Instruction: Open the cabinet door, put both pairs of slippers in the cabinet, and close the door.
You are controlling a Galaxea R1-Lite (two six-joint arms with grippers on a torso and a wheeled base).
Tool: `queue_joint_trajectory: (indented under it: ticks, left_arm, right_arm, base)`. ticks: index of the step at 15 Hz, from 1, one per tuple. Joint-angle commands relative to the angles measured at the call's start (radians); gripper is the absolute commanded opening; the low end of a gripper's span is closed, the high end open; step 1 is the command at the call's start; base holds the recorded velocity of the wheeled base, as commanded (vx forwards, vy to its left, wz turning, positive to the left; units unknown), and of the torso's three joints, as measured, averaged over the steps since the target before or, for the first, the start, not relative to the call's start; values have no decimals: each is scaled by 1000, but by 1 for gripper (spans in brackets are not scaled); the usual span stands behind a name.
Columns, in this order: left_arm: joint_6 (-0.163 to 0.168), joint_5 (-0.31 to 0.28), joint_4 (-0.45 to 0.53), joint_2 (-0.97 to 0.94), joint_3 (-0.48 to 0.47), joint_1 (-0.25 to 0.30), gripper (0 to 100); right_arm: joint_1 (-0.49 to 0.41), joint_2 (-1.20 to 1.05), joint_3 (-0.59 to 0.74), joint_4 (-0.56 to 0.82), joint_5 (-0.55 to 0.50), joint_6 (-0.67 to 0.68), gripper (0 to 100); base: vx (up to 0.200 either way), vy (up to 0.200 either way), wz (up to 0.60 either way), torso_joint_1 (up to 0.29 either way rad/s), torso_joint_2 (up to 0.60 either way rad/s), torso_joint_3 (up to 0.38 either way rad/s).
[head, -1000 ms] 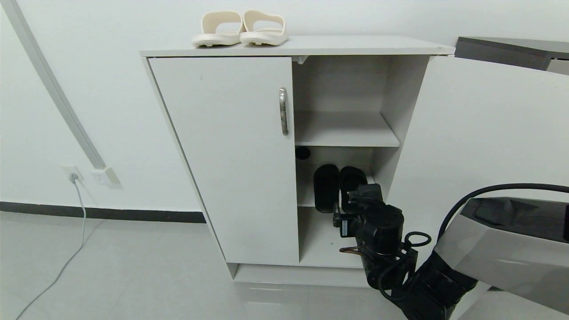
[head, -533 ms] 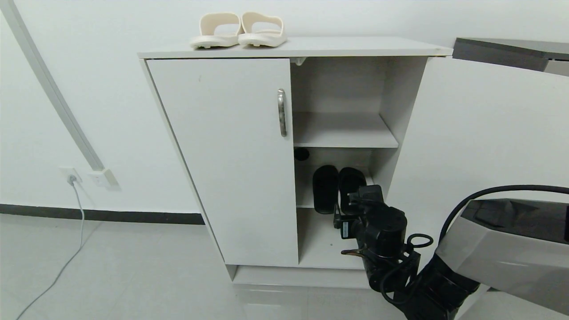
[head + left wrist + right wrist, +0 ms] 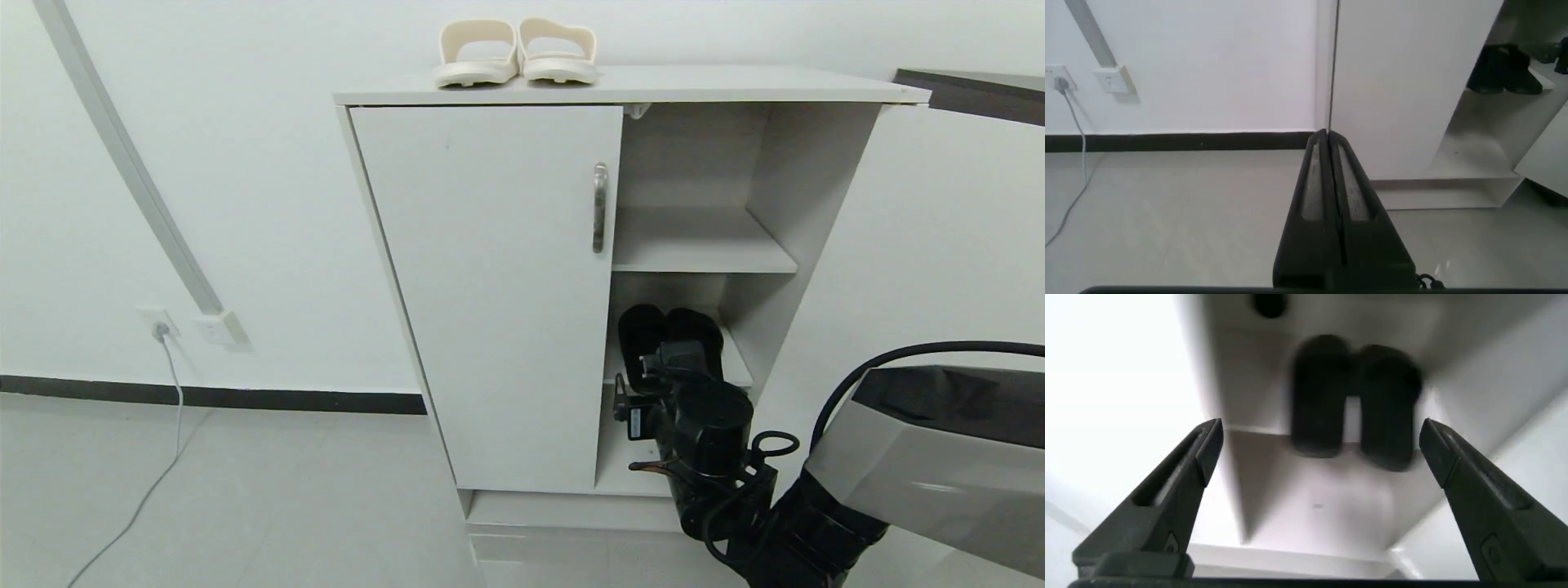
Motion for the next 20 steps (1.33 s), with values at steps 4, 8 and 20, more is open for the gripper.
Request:
queue_joint_trajectory:
  ticks: [4, 8, 20]
  left_arm:
    - [0, 0, 0, 1, 0, 0, 0]
    - [0, 0, 0, 1, 0, 0, 0]
    - [-3, 2, 0, 1, 0, 0, 0]
  right_arm:
    - [-9, 2, 49, -55, 52, -43, 100]
    - [-9, -20, 73, -44, 108, -44, 100]
    - [-9, -26, 73, -49, 144, -43, 100]
  base:
    - [0, 200, 0, 7, -1, 4]
    - [0, 200, 0, -1, 1, 6]
    - [0, 0, 0, 0, 0, 0]
